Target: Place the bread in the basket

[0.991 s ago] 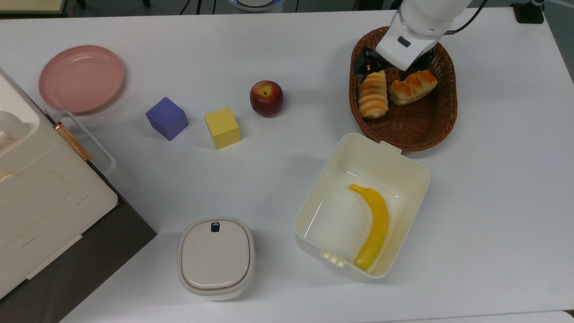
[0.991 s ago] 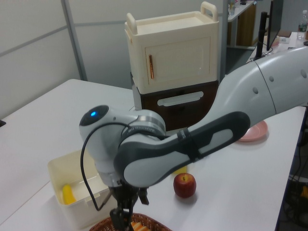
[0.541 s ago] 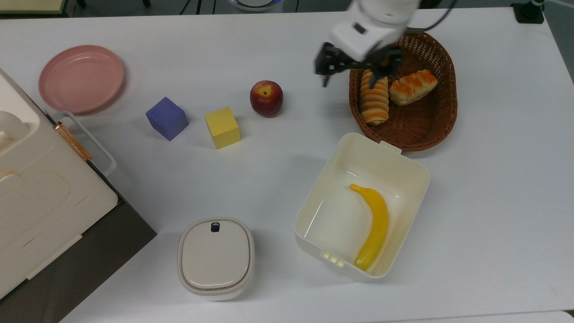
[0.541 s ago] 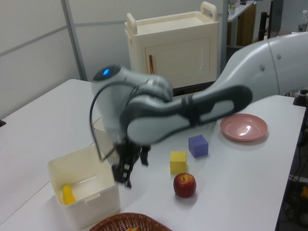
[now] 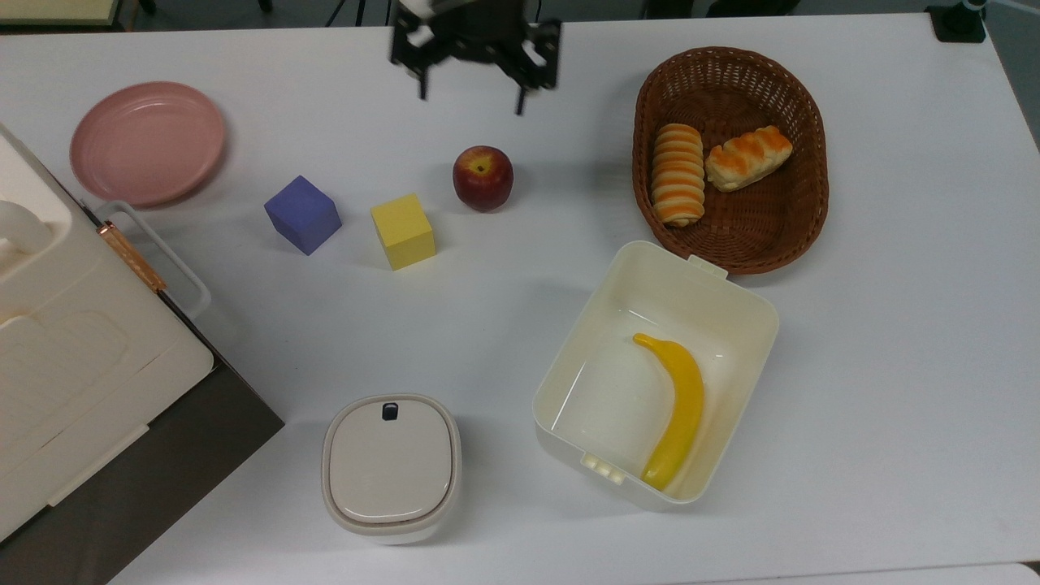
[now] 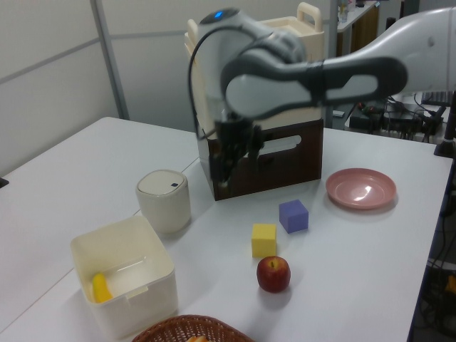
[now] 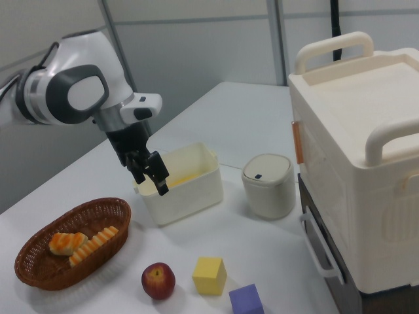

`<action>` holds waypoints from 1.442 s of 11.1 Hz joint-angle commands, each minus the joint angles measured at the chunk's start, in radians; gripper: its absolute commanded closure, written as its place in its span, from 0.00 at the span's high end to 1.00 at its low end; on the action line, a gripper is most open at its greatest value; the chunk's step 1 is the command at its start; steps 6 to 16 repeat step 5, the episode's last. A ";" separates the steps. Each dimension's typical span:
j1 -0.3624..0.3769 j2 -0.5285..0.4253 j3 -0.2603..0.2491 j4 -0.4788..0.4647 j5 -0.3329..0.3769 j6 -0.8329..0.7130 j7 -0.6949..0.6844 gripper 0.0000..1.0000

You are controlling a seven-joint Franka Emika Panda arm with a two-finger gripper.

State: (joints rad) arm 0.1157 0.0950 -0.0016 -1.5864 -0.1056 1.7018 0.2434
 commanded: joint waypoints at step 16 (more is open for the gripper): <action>-0.096 -0.101 0.011 -0.044 0.095 -0.059 -0.128 1.00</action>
